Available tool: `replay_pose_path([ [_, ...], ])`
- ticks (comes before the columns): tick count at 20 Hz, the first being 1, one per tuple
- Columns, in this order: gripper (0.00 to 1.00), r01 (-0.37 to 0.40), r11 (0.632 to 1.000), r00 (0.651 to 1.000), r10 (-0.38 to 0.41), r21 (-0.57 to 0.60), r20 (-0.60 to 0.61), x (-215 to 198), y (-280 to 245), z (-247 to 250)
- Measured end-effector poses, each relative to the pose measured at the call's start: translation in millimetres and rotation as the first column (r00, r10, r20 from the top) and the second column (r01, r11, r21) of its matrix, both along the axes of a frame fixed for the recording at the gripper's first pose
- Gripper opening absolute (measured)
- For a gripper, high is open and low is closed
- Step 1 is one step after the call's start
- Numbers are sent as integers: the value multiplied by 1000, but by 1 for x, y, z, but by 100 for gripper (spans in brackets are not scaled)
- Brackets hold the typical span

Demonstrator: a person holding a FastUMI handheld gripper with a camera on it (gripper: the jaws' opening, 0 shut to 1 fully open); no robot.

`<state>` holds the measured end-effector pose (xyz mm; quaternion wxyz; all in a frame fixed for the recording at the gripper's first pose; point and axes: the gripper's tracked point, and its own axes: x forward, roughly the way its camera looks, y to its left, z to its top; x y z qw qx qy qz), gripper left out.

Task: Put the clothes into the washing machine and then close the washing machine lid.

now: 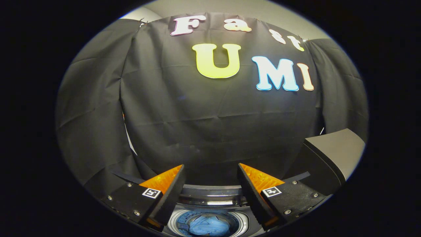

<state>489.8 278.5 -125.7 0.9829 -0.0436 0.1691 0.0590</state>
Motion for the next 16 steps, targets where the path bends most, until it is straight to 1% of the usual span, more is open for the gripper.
replay_pose_path([
  [12, 96, -26, 1000, 1000, 26, 13, 3, -18, -7, -7],
  [16, 96, -30, 999, 1000, 30, 19, 2, -38, -9, -15],
])
